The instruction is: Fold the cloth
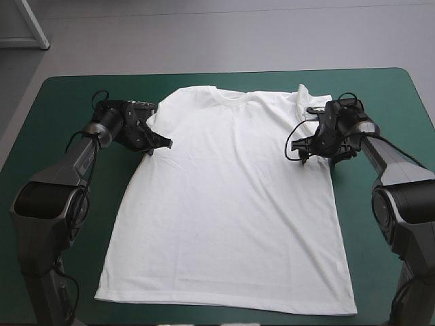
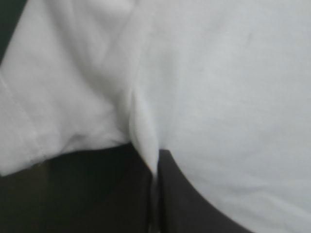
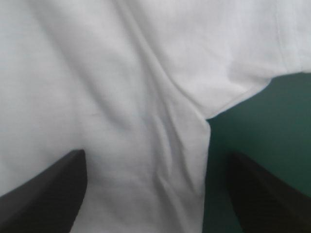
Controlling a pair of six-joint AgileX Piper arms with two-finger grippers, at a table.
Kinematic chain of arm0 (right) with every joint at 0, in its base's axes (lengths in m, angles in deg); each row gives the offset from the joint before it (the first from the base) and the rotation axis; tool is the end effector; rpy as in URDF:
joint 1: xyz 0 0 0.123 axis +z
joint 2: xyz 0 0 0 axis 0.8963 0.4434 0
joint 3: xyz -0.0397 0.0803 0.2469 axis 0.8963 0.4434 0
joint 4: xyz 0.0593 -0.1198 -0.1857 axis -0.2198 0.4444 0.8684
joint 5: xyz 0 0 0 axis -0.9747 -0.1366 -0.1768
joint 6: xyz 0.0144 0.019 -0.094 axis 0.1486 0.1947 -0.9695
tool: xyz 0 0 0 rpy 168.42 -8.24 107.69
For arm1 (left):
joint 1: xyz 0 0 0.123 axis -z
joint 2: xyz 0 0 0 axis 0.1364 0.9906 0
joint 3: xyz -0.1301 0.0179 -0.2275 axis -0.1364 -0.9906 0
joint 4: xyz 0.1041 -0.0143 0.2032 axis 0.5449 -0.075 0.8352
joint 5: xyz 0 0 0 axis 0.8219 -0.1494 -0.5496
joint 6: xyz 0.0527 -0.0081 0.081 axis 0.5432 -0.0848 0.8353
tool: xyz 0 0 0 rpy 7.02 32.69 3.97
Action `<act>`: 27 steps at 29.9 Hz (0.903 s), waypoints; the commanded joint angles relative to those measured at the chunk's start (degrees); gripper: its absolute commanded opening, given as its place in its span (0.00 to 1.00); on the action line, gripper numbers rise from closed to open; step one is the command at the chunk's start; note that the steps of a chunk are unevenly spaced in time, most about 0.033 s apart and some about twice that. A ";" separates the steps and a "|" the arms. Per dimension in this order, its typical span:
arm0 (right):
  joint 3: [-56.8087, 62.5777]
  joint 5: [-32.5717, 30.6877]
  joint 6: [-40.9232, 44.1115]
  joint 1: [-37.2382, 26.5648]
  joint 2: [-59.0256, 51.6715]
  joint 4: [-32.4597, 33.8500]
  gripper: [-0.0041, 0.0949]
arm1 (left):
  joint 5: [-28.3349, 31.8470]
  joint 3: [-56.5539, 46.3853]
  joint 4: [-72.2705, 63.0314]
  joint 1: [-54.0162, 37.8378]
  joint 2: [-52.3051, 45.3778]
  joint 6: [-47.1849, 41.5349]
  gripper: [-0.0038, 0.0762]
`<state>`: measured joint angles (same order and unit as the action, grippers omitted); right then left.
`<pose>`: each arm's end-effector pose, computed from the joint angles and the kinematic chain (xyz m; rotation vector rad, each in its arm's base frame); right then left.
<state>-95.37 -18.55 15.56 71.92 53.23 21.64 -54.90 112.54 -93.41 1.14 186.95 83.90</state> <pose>0.3895 0.0554 0.2010 -0.0250 2.8748 0.0364 0.4054 -0.0717 0.1944 0.3046 2.8125 -0.1341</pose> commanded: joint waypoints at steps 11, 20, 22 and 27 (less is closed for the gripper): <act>-2.26 2.20 -3.90 -0.51 -1.50 -5.45 0.03 | -0.72 0.00 -0.63 0.22 -1.25 -0.20 0.04; -10.65 -1.40 -3.64 -0.51 -10.69 -3.49 0.02 | -4.49 8.97 2.07 0.22 -6.92 -1.39 0.04; -13.41 -2.80 -3.64 -0.51 -12.87 -3.49 0.02 | -6.09 12.36 2.07 0.22 -8.52 -1.28 0.04; -22.16 -7.42 -3.86 -0.51 -17.38 -2.87 0.02 | -9.48 21.67 2.45 0.22 -12.95 -1.12 0.04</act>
<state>-111.53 -25.36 12.18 71.50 41.05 17.87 -63.96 127.59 -91.31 1.17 180.46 83.18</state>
